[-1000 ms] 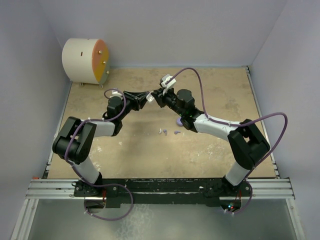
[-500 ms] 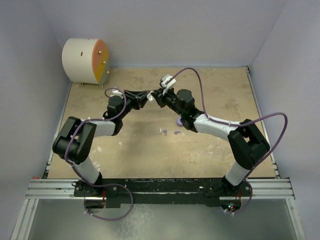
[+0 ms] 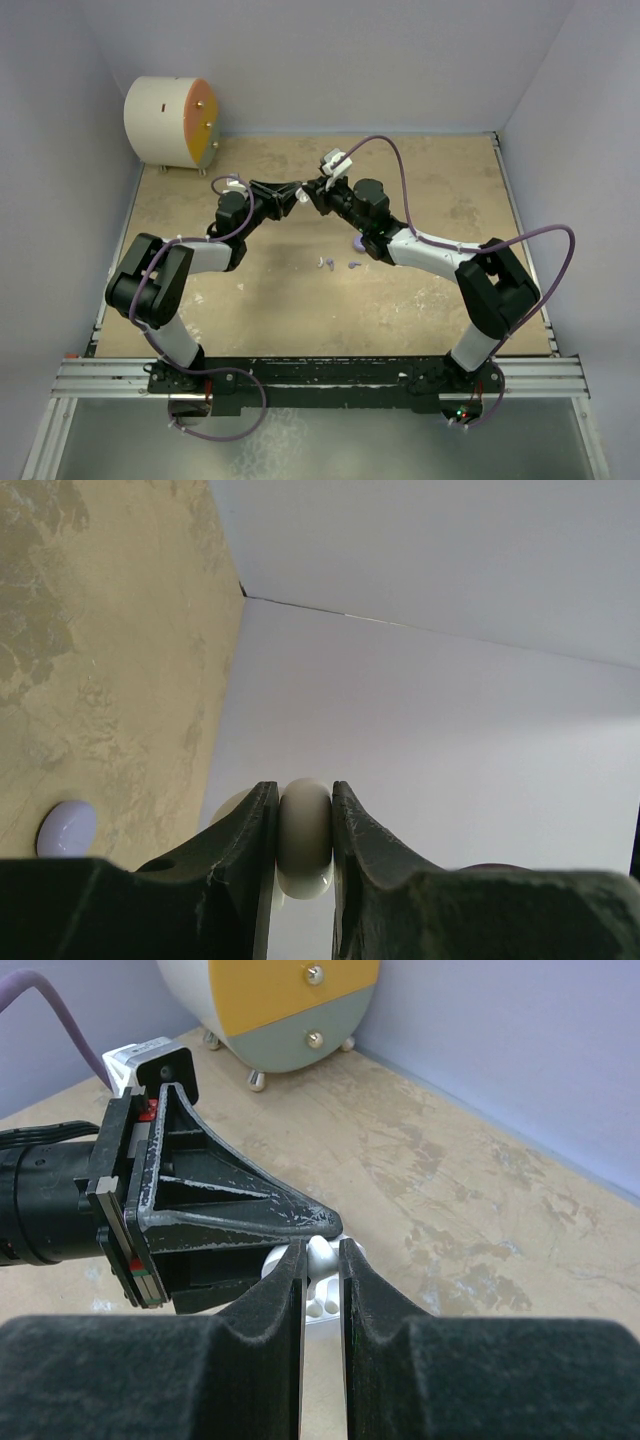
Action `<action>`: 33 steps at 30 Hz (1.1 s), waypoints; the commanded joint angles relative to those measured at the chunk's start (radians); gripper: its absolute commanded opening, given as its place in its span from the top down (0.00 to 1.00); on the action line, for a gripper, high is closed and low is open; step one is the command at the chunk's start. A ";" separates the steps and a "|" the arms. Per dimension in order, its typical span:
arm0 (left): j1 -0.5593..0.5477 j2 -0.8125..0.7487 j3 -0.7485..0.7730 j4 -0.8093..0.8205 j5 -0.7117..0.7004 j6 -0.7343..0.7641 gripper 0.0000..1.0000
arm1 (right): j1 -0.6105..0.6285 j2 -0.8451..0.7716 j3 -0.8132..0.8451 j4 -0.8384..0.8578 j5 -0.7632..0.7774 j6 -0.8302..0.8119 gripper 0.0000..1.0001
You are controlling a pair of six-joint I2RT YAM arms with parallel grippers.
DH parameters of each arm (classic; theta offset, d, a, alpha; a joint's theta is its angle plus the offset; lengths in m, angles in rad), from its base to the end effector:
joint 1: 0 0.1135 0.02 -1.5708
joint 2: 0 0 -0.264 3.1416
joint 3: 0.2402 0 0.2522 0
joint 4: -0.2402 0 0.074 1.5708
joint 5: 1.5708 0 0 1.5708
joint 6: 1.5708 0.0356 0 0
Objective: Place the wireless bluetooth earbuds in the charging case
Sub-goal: Place the earbud in the charging case.
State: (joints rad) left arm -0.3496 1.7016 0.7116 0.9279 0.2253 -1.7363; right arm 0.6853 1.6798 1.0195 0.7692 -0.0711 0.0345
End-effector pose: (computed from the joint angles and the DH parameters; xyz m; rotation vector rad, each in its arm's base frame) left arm 0.3237 -0.1265 0.1966 -1.0865 1.6318 -1.6937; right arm 0.2987 0.2474 0.2850 -0.5334 1.3958 0.6361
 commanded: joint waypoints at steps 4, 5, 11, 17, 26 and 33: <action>-0.006 -0.037 0.035 0.069 0.002 -0.009 1.00 | 0.000 -0.037 -0.015 0.055 -0.006 -0.010 0.86; -0.006 -0.037 0.035 0.069 -0.001 -0.011 1.00 | 0.000 -0.038 -0.016 0.055 -0.006 -0.009 0.86; -0.005 -0.042 0.037 0.069 -0.003 -0.010 1.00 | -0.001 -0.043 -0.023 0.056 -0.003 -0.009 0.86; -0.006 -0.048 0.036 0.065 -0.001 -0.009 1.00 | -0.001 -0.045 -0.027 0.056 -0.001 -0.008 0.86; -0.006 -0.051 0.042 0.062 0.000 -0.006 1.00 | 0.000 -0.043 -0.026 0.051 -0.004 -0.008 0.85; -0.005 -0.059 0.052 0.054 0.000 -0.002 1.00 | 0.000 -0.039 -0.022 0.048 -0.013 -0.009 0.78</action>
State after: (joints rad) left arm -0.3504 1.6920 0.7139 0.9257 0.2253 -1.7359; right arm 0.6849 1.6798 0.9924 0.7727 -0.0708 0.0345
